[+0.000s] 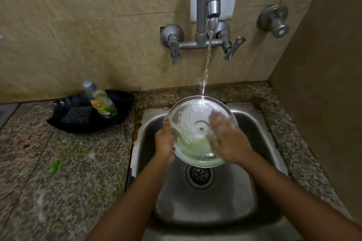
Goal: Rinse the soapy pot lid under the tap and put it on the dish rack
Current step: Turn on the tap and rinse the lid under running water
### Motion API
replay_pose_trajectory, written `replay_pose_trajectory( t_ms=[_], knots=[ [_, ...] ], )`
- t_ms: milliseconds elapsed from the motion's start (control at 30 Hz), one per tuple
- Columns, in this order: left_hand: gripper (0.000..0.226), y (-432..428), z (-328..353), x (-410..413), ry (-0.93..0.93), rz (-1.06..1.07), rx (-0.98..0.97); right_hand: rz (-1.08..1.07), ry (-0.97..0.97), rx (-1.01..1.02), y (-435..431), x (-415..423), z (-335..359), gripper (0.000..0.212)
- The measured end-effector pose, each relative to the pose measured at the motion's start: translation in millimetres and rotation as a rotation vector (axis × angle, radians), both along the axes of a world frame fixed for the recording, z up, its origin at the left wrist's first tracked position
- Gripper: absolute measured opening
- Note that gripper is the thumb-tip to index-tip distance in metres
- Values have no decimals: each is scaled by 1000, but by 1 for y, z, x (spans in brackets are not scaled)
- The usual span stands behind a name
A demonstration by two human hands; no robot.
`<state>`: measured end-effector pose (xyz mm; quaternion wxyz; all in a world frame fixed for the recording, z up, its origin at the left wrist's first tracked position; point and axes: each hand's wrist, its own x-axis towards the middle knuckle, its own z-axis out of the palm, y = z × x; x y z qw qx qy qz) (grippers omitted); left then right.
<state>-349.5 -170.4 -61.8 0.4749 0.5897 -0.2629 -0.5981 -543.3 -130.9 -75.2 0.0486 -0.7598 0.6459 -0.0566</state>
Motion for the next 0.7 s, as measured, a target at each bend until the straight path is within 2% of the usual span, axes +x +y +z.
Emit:
replay_pose_trajectory(
  t_ms=[67, 100, 167, 267, 333, 500, 567, 633, 700],
  knots=[
    [45, 6, 1, -12, 20, -4, 22, -207, -15, -19, -26, 2, 4, 71],
    [45, 8, 3, -18, 42, -15, 48, -224, -52, -9, -37, 12, 8, 73],
    [43, 11, 4, -27, 59, -29, 75, -85, -134, 26, -46, 43, 17, 70],
    [39, 5, 5, -22, 18, 7, 71, 288, -169, 116, -11, 68, 27, 60],
    [41, -4, 1, -7, 2, 36, 63, 363, -125, 114, 18, 47, 23, 62],
    [46, 0, -2, 1, -92, -12, 15, -121, 2, 26, -1, -24, 9, 78],
    [44, 8, 0, -13, -55, -45, 49, -166, -29, -38, -27, -4, 12, 77],
    [44, 12, 5, -25, -21, -61, 71, -54, -126, -40, -37, 32, 18, 71],
    [42, 11, 7, -25, -19, -61, 66, 184, -159, 19, -20, 57, 23, 66]
  ],
)
